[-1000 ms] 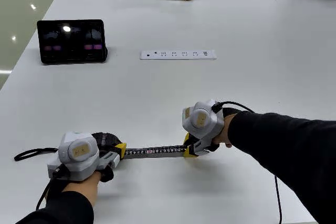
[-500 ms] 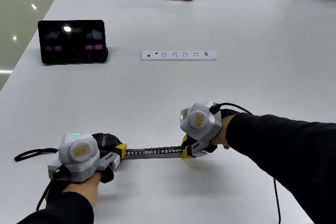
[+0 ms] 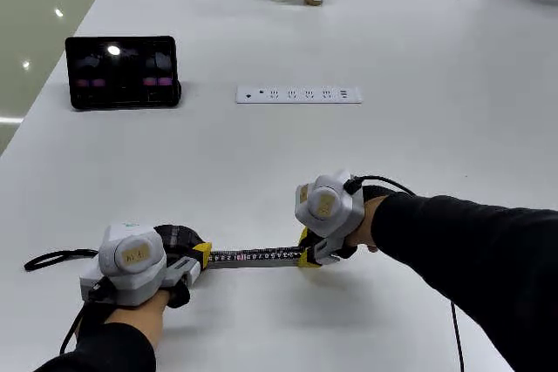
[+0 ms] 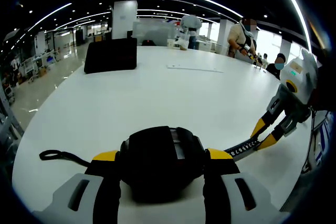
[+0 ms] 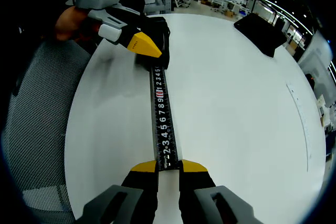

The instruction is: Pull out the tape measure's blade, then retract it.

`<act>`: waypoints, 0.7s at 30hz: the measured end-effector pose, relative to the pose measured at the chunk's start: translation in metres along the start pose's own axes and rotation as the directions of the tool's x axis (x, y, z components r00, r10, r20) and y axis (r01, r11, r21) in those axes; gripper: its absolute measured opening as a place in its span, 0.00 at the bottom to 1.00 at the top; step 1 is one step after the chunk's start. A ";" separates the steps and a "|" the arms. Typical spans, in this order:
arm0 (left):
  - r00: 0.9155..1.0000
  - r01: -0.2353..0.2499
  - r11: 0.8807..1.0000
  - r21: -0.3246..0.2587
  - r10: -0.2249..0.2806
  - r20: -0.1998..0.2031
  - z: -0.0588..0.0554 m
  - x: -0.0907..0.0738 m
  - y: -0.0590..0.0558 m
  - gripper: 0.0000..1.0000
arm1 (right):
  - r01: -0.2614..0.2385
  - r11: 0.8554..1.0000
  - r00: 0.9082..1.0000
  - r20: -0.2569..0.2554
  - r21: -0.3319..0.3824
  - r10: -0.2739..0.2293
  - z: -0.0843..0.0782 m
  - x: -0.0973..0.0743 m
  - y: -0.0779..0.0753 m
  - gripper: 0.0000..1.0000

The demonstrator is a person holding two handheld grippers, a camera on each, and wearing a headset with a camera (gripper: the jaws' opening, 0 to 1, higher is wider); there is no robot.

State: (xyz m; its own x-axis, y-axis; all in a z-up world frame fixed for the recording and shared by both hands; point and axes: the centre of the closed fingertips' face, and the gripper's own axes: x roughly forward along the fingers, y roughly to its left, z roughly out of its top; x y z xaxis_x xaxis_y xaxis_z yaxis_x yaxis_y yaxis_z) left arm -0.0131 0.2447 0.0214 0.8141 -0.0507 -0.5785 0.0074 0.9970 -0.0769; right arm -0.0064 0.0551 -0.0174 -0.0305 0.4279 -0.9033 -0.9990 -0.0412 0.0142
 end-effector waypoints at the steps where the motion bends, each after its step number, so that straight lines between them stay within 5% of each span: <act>1: 1.000 0.000 1.000 -0.001 0.000 -0.001 0.000 0.000 0.000 0.58 | 0.000 1.000 1.000 0.000 0.000 0.000 0.000 0.000 0.000 0.12; 21: 1.000 0.002 1.000 -0.002 -0.002 -0.005 -0.001 -0.001 -0.001 0.58 | 0.001 1.000 1.000 0.006 0.003 -0.001 0.007 0.003 0.000 0.12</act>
State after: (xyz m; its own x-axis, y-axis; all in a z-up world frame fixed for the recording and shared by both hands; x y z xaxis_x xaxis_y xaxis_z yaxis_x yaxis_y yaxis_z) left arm -0.0141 0.2434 0.0216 0.8111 -0.0531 -0.5825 0.0080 0.9968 -0.0798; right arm -0.0069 0.0627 -0.0173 -0.0295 0.4331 -0.9008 -0.9992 -0.0379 0.0145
